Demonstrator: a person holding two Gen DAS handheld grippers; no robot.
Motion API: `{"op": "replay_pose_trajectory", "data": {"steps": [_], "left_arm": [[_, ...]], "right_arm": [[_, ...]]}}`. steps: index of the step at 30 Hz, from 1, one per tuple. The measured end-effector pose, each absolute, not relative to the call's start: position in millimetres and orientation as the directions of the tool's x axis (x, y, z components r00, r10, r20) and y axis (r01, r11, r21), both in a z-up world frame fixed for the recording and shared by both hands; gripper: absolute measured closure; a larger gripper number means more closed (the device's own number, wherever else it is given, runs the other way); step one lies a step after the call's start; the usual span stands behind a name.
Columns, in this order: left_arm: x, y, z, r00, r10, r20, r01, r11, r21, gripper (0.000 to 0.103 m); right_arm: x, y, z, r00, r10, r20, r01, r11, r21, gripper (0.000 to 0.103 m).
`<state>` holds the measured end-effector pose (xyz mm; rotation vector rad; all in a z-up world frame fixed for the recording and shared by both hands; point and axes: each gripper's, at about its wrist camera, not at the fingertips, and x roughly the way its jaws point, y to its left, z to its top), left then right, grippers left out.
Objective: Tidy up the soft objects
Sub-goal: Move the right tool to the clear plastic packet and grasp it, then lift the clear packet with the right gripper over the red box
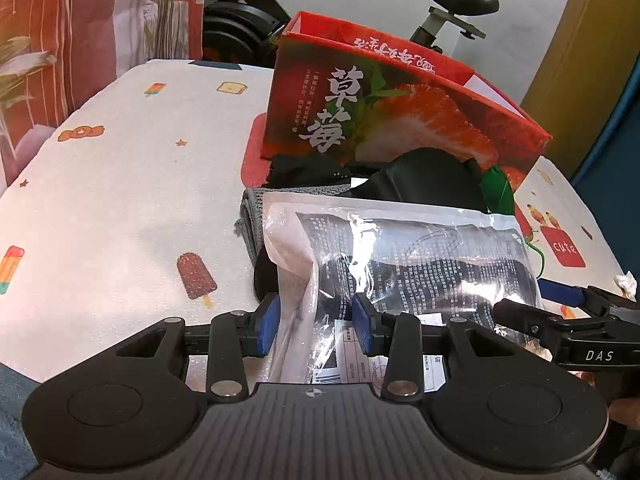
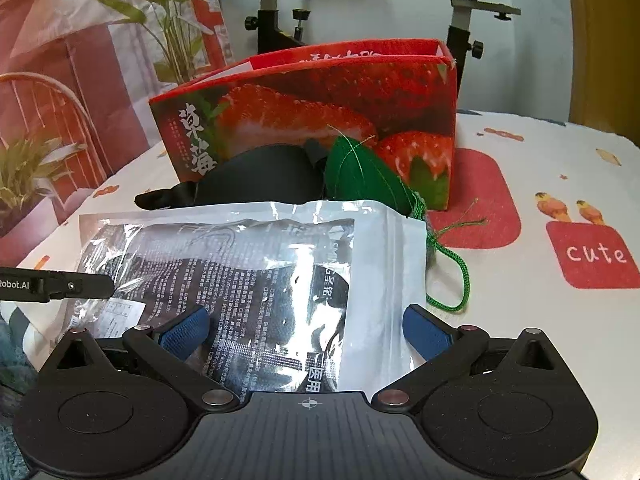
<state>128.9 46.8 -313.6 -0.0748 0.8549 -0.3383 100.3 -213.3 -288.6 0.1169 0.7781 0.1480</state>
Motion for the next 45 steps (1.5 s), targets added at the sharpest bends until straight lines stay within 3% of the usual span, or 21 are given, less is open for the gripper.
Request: {"op": "replay_pose_trajectory", "data": {"steps": [15, 28, 36, 45], "left_arm": [[126, 40, -312, 0.603, -0.335, -0.725, 0.302, 0.936, -0.181, 0.062], [124, 41, -311, 0.600, -0.350, -0.720, 0.308, 0.931, -0.196, 0.062], [120, 48, -301, 0.631, -0.382, -0.675, 0.296, 0.923, -0.245, 0.062], [116, 47, -285, 0.666, -0.382, -0.641, 0.308, 0.923, -0.230, 0.062]], "right_arm": [[99, -210, -288, 0.702, 0.209, -0.681, -0.116, 0.977, 0.179, 0.000], [90, -188, -276, 0.726, 0.181, -0.663, -0.210, 0.977, 0.036, 0.002], [77, -175, -257, 0.790, 0.152, -0.594, -0.253, 0.963, -0.089, 0.002], [80, -181, -245, 0.792, 0.164, -0.588, -0.253, 0.965, -0.072, 0.009]]}}
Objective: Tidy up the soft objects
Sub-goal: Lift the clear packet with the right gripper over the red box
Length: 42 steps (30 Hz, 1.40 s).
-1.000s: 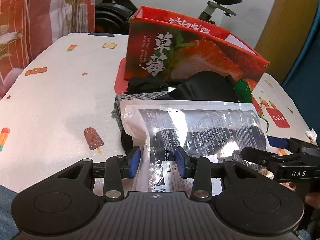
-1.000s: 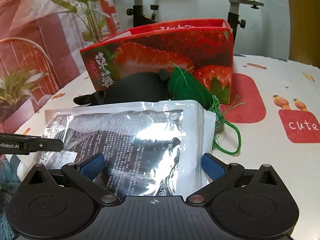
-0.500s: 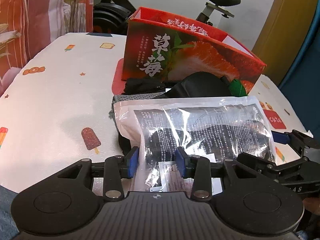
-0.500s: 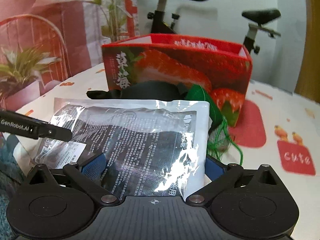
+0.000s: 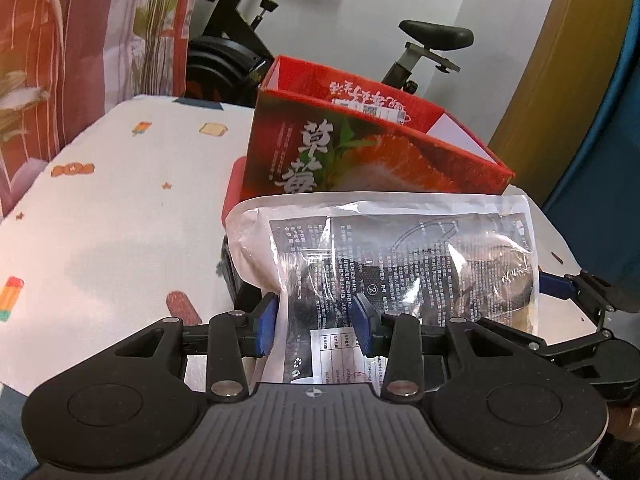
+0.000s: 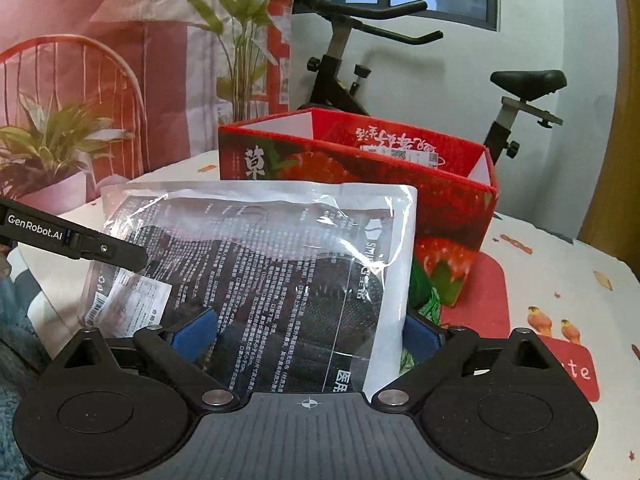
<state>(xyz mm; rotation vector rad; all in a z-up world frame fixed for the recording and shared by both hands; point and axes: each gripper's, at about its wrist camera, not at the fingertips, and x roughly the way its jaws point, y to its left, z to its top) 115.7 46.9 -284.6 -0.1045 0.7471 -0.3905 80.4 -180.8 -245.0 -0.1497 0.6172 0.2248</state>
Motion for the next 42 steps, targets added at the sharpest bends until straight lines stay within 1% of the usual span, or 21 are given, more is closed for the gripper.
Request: {"op": "replay_pose_trajectory", "data": {"steps": [4, 7, 9, 11, 12, 14, 17, 22, 25, 27, 29, 33, 36, 39, 42], "left_arm": [[118, 46, -268, 0.694, -0.366, -0.620, 0.313, 0.929, -0.197, 0.062], [123, 48, -251, 0.716, -0.373, -0.590, 0.315, 0.927, -0.204, 0.062], [127, 49, -239, 0.731, -0.379, -0.568, 0.316, 0.925, -0.210, 0.062], [130, 50, -228, 0.745, -0.382, -0.547, 0.318, 0.924, -0.213, 0.062], [131, 50, -222, 0.751, -0.387, -0.535, 0.322, 0.922, -0.214, 0.062], [135, 46, -211, 0.766, -0.391, -0.510, 0.332, 0.920, -0.207, 0.062], [143, 42, -194, 0.789, -0.392, -0.474, 0.336, 0.920, -0.203, 0.062], [166, 32, -169, 0.811, -0.407, -0.420, 0.349, 0.913, -0.211, 0.062], [189, 23, -158, 0.811, -0.422, -0.404, 0.371, 0.906, -0.202, 0.061], [209, 18, -152, 0.806, -0.439, -0.398, 0.387, 0.899, -0.207, 0.061], [232, 12, -150, 0.797, -0.452, -0.401, 0.406, 0.892, -0.199, 0.061], [263, -9, -161, 0.781, -0.452, -0.431, 0.427, 0.890, -0.159, 0.061], [283, -22, -180, 0.754, -0.440, -0.488, 0.425, 0.893, -0.148, 0.062], [294, -25, -199, 0.716, -0.438, -0.544, 0.421, 0.892, -0.165, 0.062], [297, -22, -211, 0.693, -0.439, -0.572, 0.423, 0.890, -0.171, 0.062]], "right_arm": [[87, -180, -231, 0.795, 0.175, -0.581, -0.266, 0.961, -0.074, 0.012], [94, -182, -215, 0.801, 0.189, -0.569, -0.270, 0.961, -0.062, 0.014], [99, -185, -204, 0.805, 0.196, -0.561, -0.266, 0.963, -0.046, 0.018], [105, -189, -192, 0.809, 0.193, -0.555, -0.254, 0.967, -0.035, 0.027], [109, -190, -187, 0.812, 0.189, -0.552, -0.248, 0.968, -0.032, 0.028], [115, -193, -174, 0.823, 0.184, -0.538, -0.236, 0.971, -0.029, 0.035], [126, -200, -154, 0.841, 0.187, -0.508, -0.224, 0.975, -0.011, 0.042], [151, -213, -123, 0.870, 0.184, -0.458, -0.204, 0.979, 0.006, 0.043], [171, -219, -111, 0.887, 0.160, -0.434, -0.185, 0.983, -0.017, 0.043], [187, -221, -108, 0.890, 0.135, -0.435, -0.174, 0.983, -0.052, 0.043], [208, -228, -110, 0.887, 0.112, -0.449, -0.157, 0.986, -0.063, 0.043], [245, -249, -124, 0.868, 0.101, -0.486, -0.116, 0.993, -0.001, 0.045], [267, -259, -144, 0.844, 0.084, -0.529, -0.086, 0.996, 0.021, 0.045], [279, -263, -164, 0.810, 0.073, -0.582, -0.077, 0.997, 0.018, 0.045], [282, -263, -177, 0.786, 0.084, -0.613, -0.089, 0.996, 0.023, 0.045]]}}
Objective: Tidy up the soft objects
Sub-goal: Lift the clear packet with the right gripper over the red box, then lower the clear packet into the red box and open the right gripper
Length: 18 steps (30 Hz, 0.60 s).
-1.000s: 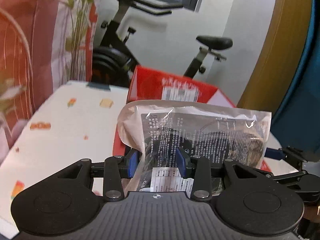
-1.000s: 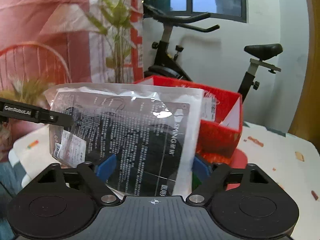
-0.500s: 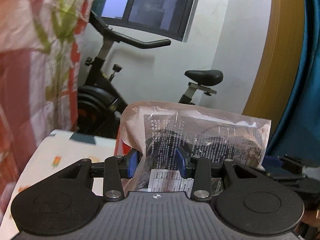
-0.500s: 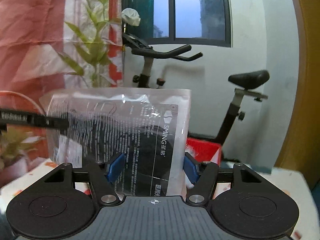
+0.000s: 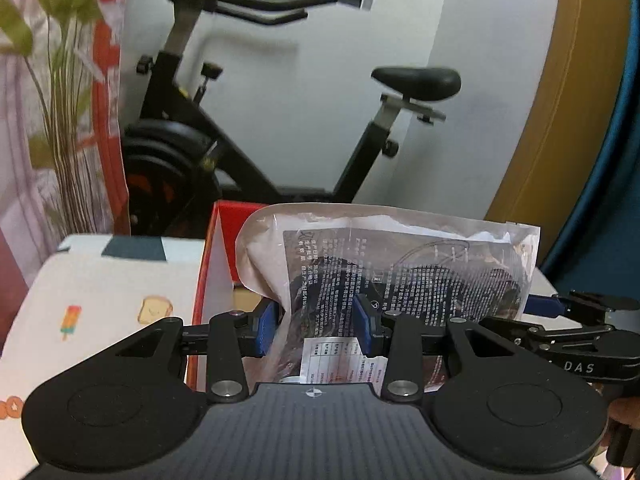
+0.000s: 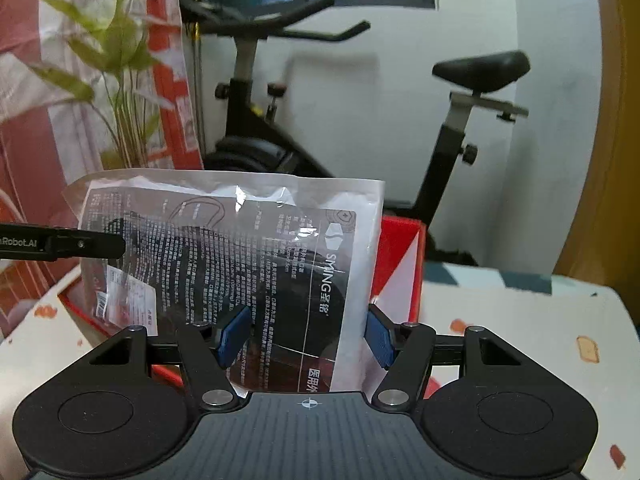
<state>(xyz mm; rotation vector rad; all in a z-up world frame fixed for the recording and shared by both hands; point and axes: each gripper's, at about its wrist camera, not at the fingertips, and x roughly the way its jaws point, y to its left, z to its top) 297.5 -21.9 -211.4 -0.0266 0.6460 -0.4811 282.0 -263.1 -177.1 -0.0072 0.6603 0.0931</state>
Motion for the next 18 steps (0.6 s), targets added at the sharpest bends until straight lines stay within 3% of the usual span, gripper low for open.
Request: {"op": "replay_pose_trajectory", "data": {"steps": [14, 18], "left_arm": [[310, -20, -226, 0.659, -0.393, -0.641, 0.412, 0.902, -0.129, 0.062], [317, -24, -229, 0.648, -0.354, -0.675, 0.400, 0.912, -0.094, 0.062]], "right_arm": [[279, -256, -190, 0.744, 0.106, -0.660, -0.108, 0.993, 0.039, 0.043], [288, -268, -187, 0.716, 0.144, -0.683, -0.062, 0.988, 0.142, 0.043]]}}
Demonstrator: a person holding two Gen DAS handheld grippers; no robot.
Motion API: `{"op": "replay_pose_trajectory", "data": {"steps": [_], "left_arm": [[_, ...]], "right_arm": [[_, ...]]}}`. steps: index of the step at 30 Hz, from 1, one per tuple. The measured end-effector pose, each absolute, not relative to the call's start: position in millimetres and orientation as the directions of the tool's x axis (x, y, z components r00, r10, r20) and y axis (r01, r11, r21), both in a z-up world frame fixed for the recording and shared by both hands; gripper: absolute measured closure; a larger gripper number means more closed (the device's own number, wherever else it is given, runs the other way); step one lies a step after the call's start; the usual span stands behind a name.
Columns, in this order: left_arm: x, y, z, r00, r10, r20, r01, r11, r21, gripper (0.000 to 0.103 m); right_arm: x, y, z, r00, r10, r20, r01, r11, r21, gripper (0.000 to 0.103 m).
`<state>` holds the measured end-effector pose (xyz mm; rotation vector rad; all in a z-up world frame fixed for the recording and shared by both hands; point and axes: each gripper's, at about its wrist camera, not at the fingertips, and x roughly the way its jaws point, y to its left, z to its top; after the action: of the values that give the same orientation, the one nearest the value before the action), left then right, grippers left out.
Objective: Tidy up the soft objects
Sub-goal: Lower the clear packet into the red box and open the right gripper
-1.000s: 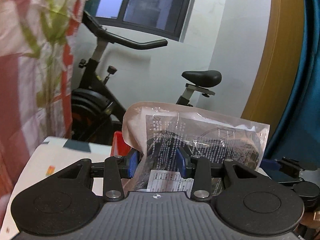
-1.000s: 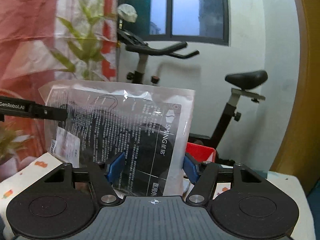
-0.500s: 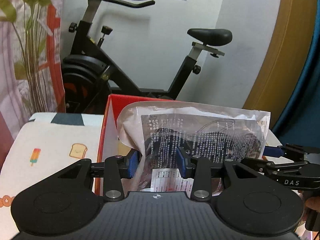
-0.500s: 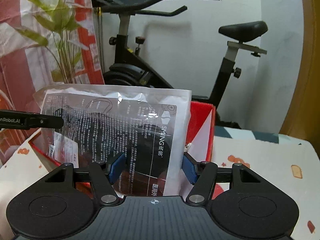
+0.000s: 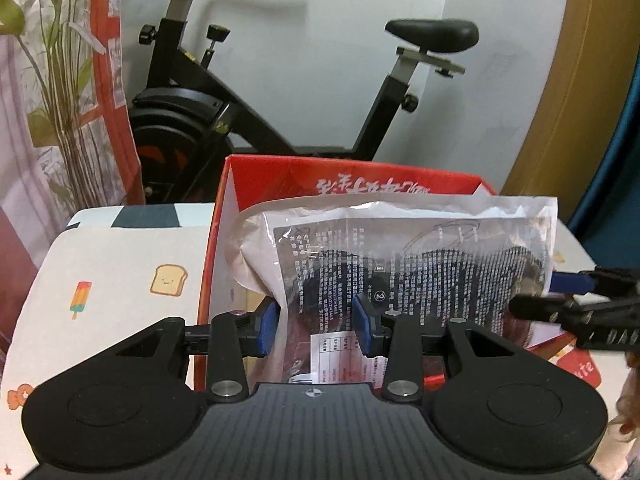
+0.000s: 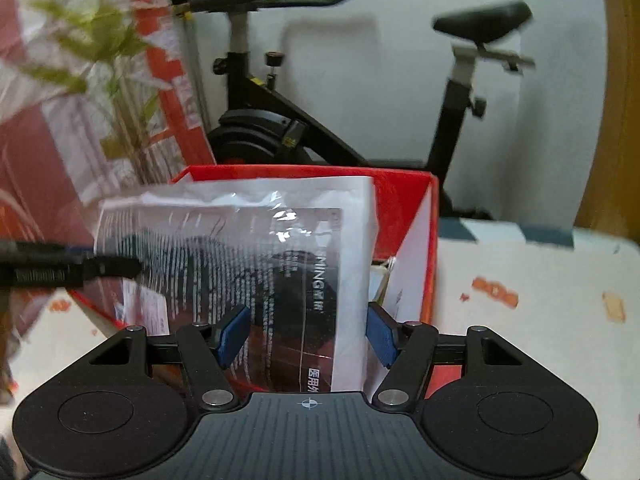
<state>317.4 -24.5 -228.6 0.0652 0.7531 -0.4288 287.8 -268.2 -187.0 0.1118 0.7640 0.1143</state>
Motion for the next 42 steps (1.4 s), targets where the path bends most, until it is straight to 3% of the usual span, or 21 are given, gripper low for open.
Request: {"op": "replay_pose_trajectory", "data": {"steps": [7, 13, 27, 34, 39, 42], "left_arm": [[324, -14, -221, 0.652, -0.358, -0.669, 0.401, 0.911, -0.096, 0.062], [330, -18, -217, 0.658, -0.380, -0.650, 0.401, 0.908, -0.125, 0.062], [296, -22, -214, 0.711, -0.350, -0.610, 0.414, 0.909, -0.039, 0.059], [262, -16, -206, 0.726, -0.355, -0.589, 0.406, 0.913, -0.050, 0.037], [228, -9, -199, 0.759, -0.350, -0.550, 0.398, 0.917, -0.034, 0.000], [209, -8, -196, 0.780, -0.322, -0.536, 0.388, 0.922, 0.012, 0.000]], "right_arm": [[294, -282, -178, 0.702, 0.141, -0.698, -0.058, 0.988, 0.142, 0.043], [307, -278, -171, 0.698, 0.151, -0.700, -0.087, 0.988, 0.127, 0.050], [287, -270, -175, 0.750, 0.127, -0.650, -0.075, 0.991, 0.107, 0.045], [257, -261, -165, 0.791, 0.109, -0.602, -0.082, 0.994, 0.071, 0.018], [232, -253, -161, 0.816, 0.129, -0.564, -0.099, 0.992, 0.083, 0.000], [216, -248, -162, 0.824, 0.129, -0.551, -0.101, 0.992, 0.081, 0.000]]}}
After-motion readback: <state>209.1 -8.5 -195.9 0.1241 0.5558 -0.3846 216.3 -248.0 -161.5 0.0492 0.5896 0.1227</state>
